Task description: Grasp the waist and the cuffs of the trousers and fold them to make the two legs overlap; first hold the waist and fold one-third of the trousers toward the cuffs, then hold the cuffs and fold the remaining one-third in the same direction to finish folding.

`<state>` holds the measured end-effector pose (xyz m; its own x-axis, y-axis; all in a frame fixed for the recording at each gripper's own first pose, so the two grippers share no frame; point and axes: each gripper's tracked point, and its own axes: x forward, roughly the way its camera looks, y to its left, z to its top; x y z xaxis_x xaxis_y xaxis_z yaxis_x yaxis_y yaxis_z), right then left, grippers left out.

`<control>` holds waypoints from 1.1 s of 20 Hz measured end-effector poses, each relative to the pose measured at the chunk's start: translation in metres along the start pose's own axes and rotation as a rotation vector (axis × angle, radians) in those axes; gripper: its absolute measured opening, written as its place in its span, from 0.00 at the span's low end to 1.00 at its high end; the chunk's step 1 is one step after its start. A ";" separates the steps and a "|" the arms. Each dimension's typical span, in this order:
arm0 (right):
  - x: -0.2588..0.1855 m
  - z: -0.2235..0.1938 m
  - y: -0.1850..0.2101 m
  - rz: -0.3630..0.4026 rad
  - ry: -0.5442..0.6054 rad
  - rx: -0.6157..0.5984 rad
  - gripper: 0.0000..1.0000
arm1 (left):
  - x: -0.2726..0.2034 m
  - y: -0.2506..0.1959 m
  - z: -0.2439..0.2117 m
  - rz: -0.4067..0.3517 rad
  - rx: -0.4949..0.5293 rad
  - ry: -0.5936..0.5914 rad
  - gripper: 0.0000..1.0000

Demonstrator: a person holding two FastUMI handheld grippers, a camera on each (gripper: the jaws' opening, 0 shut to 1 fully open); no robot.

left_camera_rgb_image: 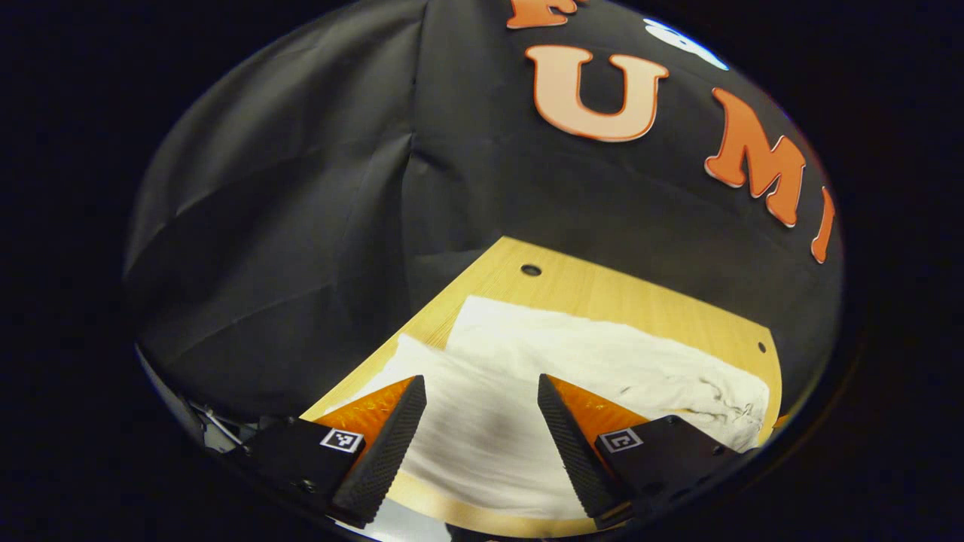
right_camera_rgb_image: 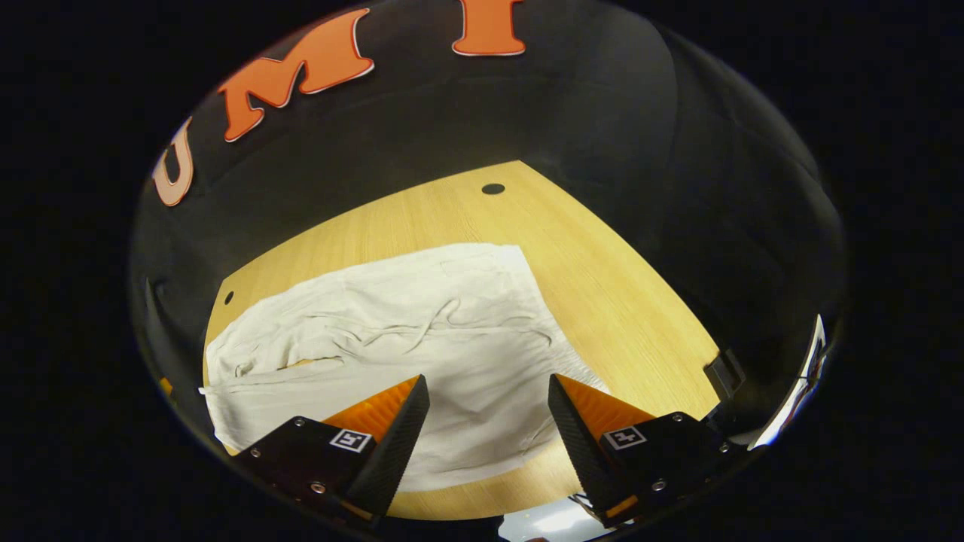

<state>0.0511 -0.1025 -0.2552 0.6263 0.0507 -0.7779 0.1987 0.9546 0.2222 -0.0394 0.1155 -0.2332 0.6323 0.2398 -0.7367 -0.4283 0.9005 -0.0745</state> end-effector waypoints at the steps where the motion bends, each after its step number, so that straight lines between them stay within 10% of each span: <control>1: 0.004 -0.005 0.000 0.010 0.034 0.048 0.96 | 0.005 0.010 -0.009 0.005 -0.016 0.040 0.98; 11: 0.037 -0.043 -0.029 -0.097 0.220 0.253 0.90 | 0.071 0.099 -0.117 0.047 -0.386 0.417 0.96; 22: 0.054 -0.062 -0.050 -0.152 0.278 0.325 0.90 | 0.115 0.161 -0.144 0.095 -0.669 0.495 0.97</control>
<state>0.0285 -0.1290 -0.3448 0.3543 0.0360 -0.9344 0.5272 0.8176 0.2314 -0.1286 0.2359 -0.4273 0.2848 -0.0241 -0.9583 -0.8569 0.4417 -0.2658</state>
